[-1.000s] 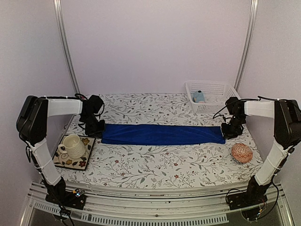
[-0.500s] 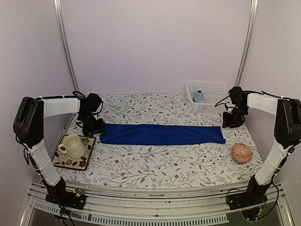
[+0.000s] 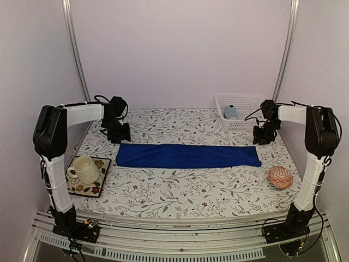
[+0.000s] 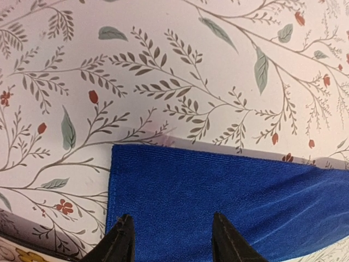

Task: Roll the towels
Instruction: Smooth out the towel at the center of the board.

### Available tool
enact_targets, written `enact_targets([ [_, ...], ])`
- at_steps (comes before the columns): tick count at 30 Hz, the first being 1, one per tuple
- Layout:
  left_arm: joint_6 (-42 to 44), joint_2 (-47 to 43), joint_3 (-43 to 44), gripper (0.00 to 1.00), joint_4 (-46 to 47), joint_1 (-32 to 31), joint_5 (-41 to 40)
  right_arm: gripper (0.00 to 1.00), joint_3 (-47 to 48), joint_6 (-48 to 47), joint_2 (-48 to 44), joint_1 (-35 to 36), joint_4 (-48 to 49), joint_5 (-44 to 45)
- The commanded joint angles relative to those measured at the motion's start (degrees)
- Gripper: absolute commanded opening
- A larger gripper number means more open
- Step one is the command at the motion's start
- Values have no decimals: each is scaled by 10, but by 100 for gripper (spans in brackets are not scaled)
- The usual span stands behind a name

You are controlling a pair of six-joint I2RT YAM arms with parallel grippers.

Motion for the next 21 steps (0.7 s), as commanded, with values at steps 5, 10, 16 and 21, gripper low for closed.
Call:
enact_targets([
  [5,-4,11,-7,46,16,-42,25,30,5,1,9,-4,1,-30],
  [10,-8,7,-38,46,36,-62,32,29,-27,0,-2,-3,10,-34],
  [16,-13,11,-60,46,38,-69,25,26,-38,1,1,-3,16,-45],
  [21,-10,19,-70,46,42,-70,19,24,-37,3,4,-3,20,-49],
])
